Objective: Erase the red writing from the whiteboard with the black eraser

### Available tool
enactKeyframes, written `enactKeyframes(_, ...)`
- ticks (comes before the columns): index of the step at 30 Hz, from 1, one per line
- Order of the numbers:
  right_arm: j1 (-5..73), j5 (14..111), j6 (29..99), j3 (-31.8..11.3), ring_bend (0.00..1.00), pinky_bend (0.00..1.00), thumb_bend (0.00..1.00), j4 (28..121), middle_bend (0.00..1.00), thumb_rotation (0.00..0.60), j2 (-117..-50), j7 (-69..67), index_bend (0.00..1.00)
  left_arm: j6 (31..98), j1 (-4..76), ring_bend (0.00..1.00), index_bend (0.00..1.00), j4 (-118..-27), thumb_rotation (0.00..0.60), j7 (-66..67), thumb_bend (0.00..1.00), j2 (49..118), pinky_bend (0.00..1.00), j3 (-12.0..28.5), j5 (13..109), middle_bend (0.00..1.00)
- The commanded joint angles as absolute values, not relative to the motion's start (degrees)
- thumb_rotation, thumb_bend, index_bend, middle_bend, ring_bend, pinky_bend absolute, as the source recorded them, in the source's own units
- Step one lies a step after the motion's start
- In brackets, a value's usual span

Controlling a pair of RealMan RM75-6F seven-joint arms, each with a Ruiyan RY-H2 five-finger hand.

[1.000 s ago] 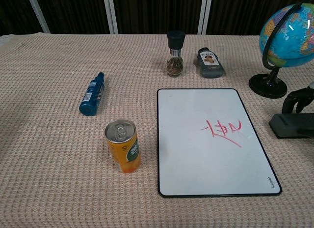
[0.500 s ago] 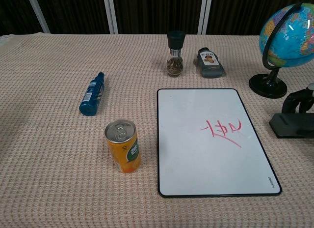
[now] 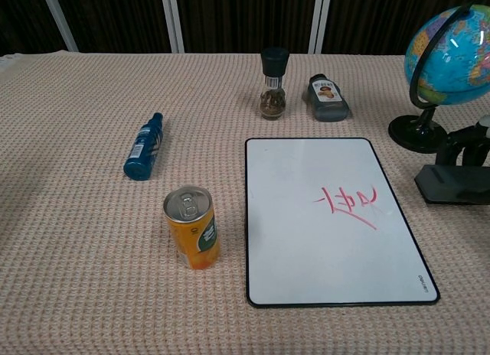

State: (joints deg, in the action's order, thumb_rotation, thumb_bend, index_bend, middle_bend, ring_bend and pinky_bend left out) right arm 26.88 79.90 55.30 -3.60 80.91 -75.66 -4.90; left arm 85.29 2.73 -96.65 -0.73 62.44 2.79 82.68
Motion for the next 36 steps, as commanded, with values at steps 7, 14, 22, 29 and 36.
enactKeyframes(7, 29.4, 81.7, 54.4, -4.4, 0.47, 0.37, 0.45, 87.2, 0.5, 0.6, -73.1, -3.3, 0.53, 85.1, 2.7, 0.0, 0.19, -96.8, 0.6, -0.7, 0.74, 62.4, 0.0, 2.7, 82.7, 0.04)
enactKeyframes(14, 32.5, 78.9, 51.9, -6.2, 0.47, 0.37, 0.45, 90.4, 0.5, 0.6, -75.2, 1.4, 0.53, 85.2, 2.7, 0.0, 0.19, -96.9, 0.6, -1.0, 0.74, 62.3, 0.0, 2.8, 82.6, 0.04)
enactKeyframes(22, 35.9, 73.9, 50.3, -9.1, 0.47, 0.38, 0.45, 90.7, 0.5, 0.6, -80.2, 6.2, 0.53, 85.2, 2.8, 0.0, 0.19, -96.8, 0.6, -1.3, 0.74, 62.2, 0.0, 2.9, 82.6, 0.04)
enactKeyframes(29, 38.6, 68.9, 49.5, -10.7, 0.47, 0.38, 0.45, 89.4, 0.5, 0.6, -84.8, 10.8, 0.53, 84.9, 2.8, 0.0, 0.19, -96.8, 0.6, -1.5, 0.74, 62.1, 0.0, 2.8, 82.7, 0.04)
enactKeyframes(36, 40.7, 65.4, 49.2, -11.2, 0.47, 0.38, 0.43, 87.2, 0.5, 0.6, -88.5, 14.0, 0.53, 84.8, 2.9, 0.0, 0.19, -96.9, 0.6, -1.6, 0.74, 62.0, 0.0, 2.8, 82.5, 0.04)
